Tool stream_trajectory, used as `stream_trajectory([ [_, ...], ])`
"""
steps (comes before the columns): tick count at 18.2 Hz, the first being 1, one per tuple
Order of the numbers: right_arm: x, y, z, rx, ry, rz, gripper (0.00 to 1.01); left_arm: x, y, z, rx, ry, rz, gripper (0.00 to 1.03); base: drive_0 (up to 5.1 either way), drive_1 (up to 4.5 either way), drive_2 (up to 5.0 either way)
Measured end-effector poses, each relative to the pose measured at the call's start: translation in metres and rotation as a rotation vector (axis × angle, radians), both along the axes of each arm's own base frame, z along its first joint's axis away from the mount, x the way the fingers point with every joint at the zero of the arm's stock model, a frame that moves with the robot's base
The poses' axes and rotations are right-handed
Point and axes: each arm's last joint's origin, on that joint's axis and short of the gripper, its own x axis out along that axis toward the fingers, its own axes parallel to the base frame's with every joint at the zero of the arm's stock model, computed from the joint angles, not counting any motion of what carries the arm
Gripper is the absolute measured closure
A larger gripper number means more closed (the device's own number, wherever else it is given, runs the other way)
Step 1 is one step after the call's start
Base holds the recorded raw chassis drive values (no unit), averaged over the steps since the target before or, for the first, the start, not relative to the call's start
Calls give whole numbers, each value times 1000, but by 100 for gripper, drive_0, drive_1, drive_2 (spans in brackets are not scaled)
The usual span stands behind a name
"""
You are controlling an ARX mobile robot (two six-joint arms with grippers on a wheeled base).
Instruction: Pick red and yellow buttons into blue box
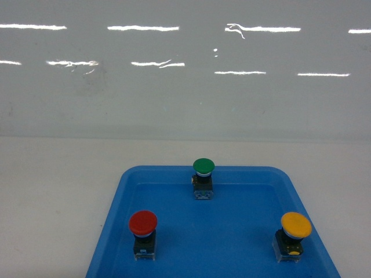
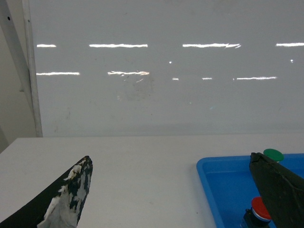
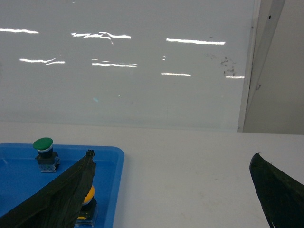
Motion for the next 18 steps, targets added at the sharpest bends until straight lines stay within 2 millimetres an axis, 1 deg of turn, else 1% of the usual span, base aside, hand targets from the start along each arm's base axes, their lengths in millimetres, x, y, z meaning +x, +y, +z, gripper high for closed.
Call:
stream_trajectory([
  [18,0,0,0,0,0,0,3,0,0,0,0,0,0,5,0,0,0],
])
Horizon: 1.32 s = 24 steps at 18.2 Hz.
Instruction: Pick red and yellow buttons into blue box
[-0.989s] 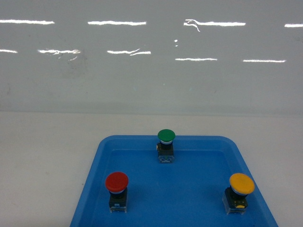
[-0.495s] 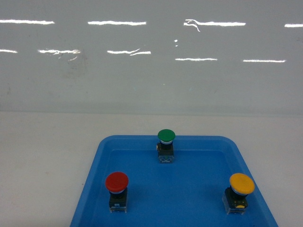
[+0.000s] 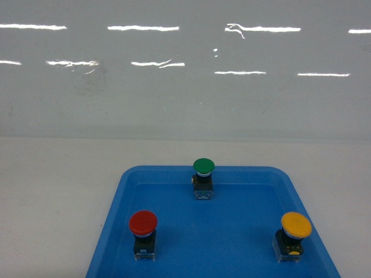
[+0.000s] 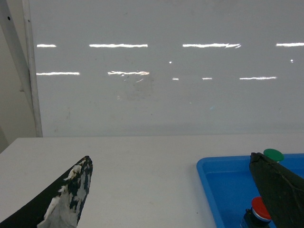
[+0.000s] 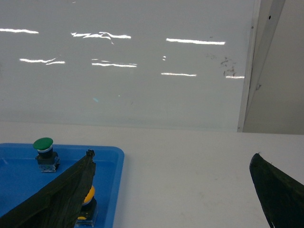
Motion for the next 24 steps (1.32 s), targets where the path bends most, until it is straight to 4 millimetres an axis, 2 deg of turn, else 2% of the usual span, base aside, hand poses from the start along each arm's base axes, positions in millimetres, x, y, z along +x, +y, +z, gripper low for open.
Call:
stream_trajectory([
  [8,2,-4,2,-1,-20,12,3,4,-4,4,-2,-51,11,5,0,0,0],
  [11,11,-17,3,8,-7,-10,3,14,-21,7,-1,-66,-29,5,0,0,0],
  [13,23,-19,3,11,3,15,3,24,-24,9,14,-69,4,5,0,0,0],
  [15,45,-15,7,16,33,66,3,40,-26,9,35,-35,9,5,0,0,0],
  [17,74,-10,23,16,70,130,3,64,-31,25,62,-34,4,5,0,0,0],
  [18,89,-5,26,16,142,183,3,78,-37,31,98,-24,-1,5,0,0,0],
  [19,102,1,22,26,232,232,3,89,-39,32,134,-1,-3,5,0,0,0],
  [21,126,21,6,-8,372,365,3,122,-40,17,175,145,-2,5,0,0,0],
  [24,128,34,-12,-49,402,426,3,134,-41,2,184,244,-41,5,0,0,0],
])
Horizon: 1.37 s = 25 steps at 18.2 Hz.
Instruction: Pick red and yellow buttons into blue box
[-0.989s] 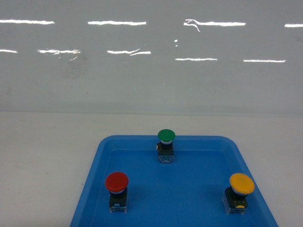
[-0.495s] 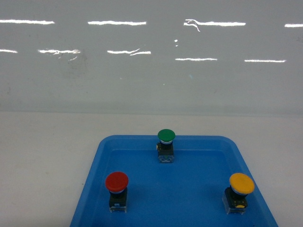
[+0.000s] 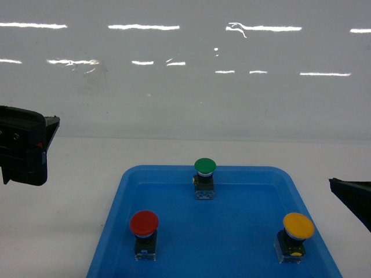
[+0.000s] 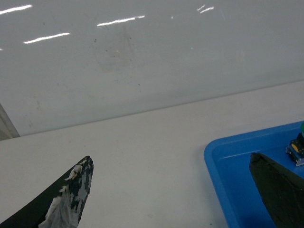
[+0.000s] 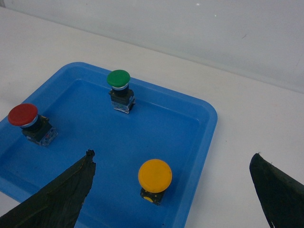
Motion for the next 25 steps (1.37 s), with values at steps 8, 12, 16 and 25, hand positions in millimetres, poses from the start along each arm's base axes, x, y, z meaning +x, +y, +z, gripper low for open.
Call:
stream_trajectory([
  [8,-1,-1,-1,-25,-38,-25,3,0,0,2,-11,-15,-4,5,0,0,0],
  [12,13,17,-26,-50,45,70,3,0,0,2,-11,-14,-4,5,0,0,0],
  [16,34,31,-44,-111,122,162,3,0,0,2,-11,-14,-4,5,0,0,0],
  [25,57,32,-79,-248,243,240,3,0,0,2,-11,-14,-4,5,0,0,0],
])
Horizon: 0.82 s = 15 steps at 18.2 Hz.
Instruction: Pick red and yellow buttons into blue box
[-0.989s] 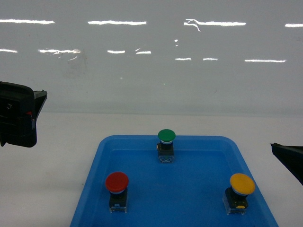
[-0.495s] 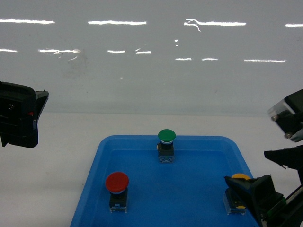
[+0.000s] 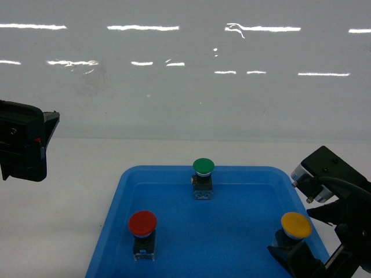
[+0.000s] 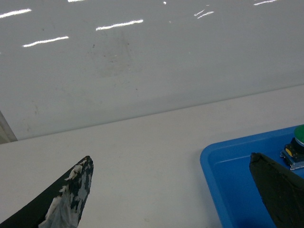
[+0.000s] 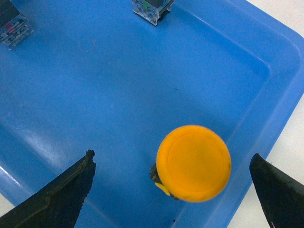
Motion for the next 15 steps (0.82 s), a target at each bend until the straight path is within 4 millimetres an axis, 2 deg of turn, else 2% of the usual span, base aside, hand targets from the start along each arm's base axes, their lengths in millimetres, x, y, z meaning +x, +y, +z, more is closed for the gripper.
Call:
stream_trajectory([
  [8,6,-9,0,-25,-32,-27,3,0,0,0,0,0,0,5,0,0,0],
  [12,5,-11,17,-27,-111,-98,3,0,0,0,0,0,0,5,0,0,0],
  [15,5,-11,17,-23,-103,-106,3,0,0,0,0,0,0,5,0,0,0],
])
